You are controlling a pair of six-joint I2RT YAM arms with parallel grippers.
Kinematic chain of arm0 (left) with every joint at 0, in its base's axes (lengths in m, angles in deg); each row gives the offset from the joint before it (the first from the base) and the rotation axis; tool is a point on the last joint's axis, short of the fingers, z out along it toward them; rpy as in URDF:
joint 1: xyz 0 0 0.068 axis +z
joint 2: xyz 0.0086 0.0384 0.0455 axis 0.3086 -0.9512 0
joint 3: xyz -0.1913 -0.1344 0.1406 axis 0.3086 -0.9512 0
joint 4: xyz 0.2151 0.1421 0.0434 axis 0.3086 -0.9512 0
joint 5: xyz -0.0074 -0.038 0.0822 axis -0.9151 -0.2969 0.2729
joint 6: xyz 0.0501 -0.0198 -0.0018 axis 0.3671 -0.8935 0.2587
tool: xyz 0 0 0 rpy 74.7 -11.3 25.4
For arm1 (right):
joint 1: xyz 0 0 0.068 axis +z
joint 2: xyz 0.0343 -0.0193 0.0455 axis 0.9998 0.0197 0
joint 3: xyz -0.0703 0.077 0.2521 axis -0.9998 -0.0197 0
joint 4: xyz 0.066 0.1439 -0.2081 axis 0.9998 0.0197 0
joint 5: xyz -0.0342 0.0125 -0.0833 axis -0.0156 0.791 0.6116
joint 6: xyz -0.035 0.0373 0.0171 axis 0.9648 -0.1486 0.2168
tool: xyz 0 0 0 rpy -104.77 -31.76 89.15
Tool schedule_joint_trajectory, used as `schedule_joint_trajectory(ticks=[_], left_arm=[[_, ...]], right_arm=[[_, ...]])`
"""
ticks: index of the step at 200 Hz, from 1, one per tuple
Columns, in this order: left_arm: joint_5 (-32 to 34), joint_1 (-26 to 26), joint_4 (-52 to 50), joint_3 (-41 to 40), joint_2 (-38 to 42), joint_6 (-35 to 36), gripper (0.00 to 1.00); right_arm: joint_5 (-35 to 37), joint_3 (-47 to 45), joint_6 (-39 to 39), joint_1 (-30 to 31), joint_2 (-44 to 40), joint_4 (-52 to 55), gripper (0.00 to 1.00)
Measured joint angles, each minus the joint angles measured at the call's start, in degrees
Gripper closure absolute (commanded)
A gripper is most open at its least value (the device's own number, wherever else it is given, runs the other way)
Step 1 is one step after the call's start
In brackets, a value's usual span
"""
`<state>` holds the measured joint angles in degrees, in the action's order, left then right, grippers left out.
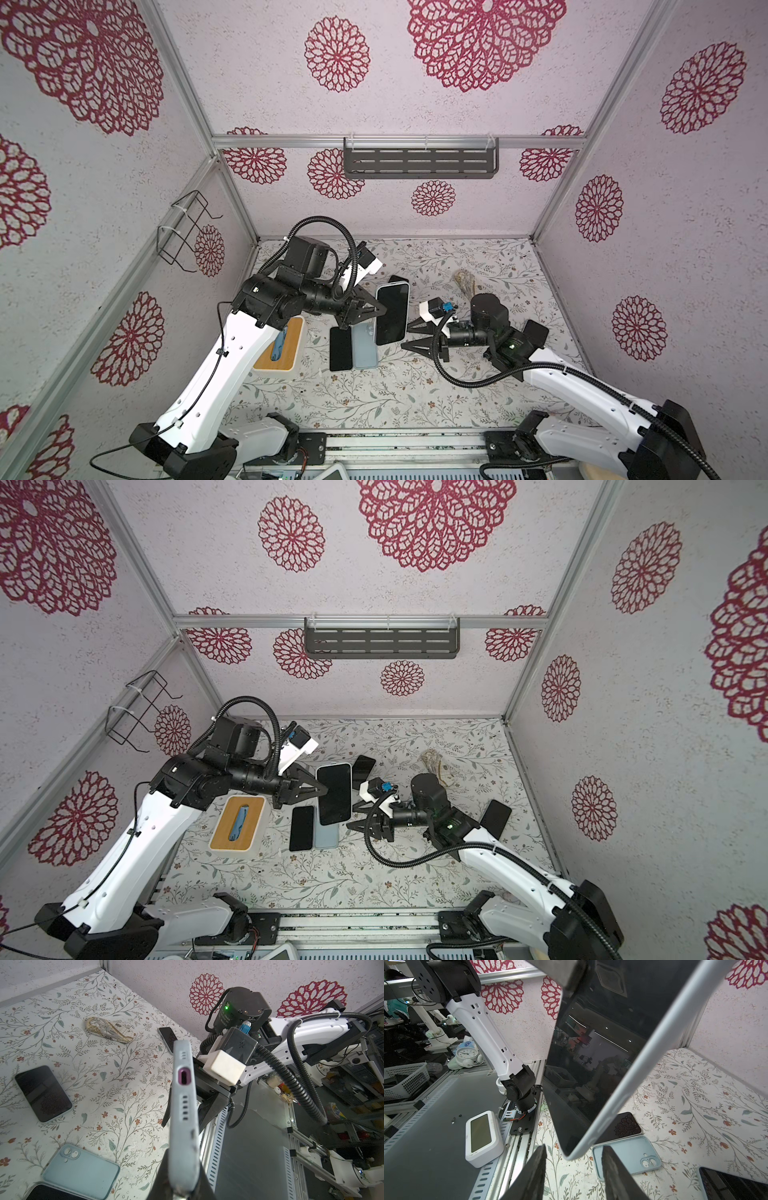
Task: Take the phone out of the phone case
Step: Remove the phone case from the phone.
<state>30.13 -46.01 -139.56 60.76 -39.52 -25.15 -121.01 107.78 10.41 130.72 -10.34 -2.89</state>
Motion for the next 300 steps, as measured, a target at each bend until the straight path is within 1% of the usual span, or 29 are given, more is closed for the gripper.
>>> schedule_joint_trajectory(ticks=[36,68,85,121,155,189,260,300], left_arm=[[-0.2,0.0,0.9,-0.8,0.0,0.0,1.00],[-1.0,0.0,1.3,-1.4,0.0,0.1,1.00],[-1.4,0.0,1.5,-1.5,0.0,0.5,1.00],[-1.5,0.1,3.5,-2.4,0.0,-0.6,1.00],[-3.5,1.4,8.8,-5.1,-0.1,-6.4,1.00],[-5.4,1.7,16.3,-7.0,-0.4,-12.4,1.00],[-9.0,2.2,37.4,-14.8,-0.5,-26.6,1.00],[-9.4,2.1,47.2,-18.3,-0.4,-34.9,1.00]], right_arm=[[-0.3,0.0,-0.5,0.0,0.0,-0.6,0.69],[-0.9,0.0,-1.0,0.0,0.2,-0.7,0.83],[-1.3,0.0,-1.7,-0.1,0.3,-0.4,0.86],[-1.3,-0.3,-2.3,-0.2,0.7,-1.0,0.89],[0.7,-1.9,-1.9,0.0,0.4,-3.5,0.89],[2.4,-2.9,-1.2,0.1,-0.4,-6.2,0.90],[3.8,-3.4,-0.4,0.4,0.1,-9.8,0.94],[5.9,-6.2,0.9,1.6,0.0,-16.0,0.94]])
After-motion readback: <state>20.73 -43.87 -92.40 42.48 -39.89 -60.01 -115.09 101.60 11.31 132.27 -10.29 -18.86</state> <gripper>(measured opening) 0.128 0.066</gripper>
